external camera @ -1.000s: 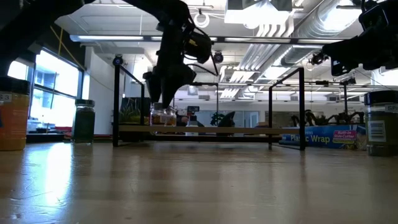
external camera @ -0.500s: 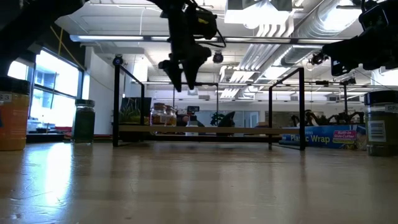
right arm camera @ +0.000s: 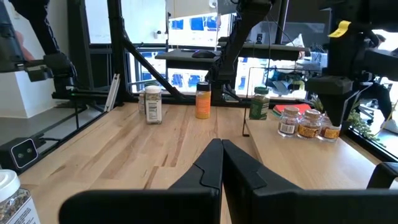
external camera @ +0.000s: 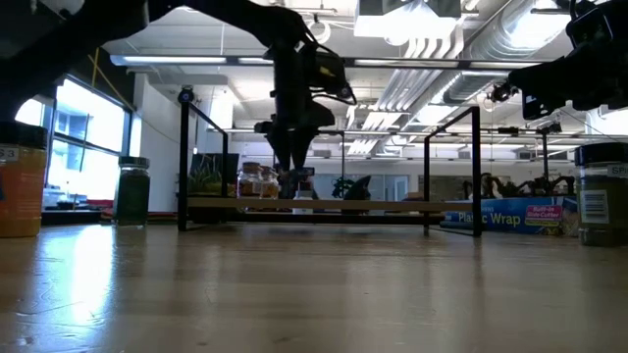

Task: Shelf spices
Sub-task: Adjust the brown seasoning bottles on the shelf, then put the brown seasoning bottle aligned with the other brown seasoning bottles on the shelf

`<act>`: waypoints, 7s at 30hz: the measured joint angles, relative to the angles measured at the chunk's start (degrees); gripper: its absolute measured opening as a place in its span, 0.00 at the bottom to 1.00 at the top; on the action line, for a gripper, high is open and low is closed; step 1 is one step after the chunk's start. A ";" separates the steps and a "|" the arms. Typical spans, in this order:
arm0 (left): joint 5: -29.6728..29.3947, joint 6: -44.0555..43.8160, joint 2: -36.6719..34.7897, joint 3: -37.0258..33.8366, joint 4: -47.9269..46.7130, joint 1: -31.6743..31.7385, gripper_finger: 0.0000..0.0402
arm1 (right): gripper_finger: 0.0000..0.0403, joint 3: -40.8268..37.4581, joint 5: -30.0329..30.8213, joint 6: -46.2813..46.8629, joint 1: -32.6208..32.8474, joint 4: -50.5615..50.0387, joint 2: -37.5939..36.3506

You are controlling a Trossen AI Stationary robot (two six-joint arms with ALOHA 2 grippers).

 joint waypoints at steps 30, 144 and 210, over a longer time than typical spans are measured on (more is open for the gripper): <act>-1.51 2.79 -0.93 -0.01 -3.20 2.58 0.29 | 0.00 -0.02 0.00 -0.02 0.00 -0.01 0.00; 14.83 -98.74 -31.75 -56.30 19.71 -82.62 0.72 | 0.00 0.00 0.72 19.65 0.00 0.07 0.13; 19.43 -92.05 -30.81 -53.37 29.16 -82.19 0.41 | 0.00 0.00 0.68 19.47 0.00 0.13 0.11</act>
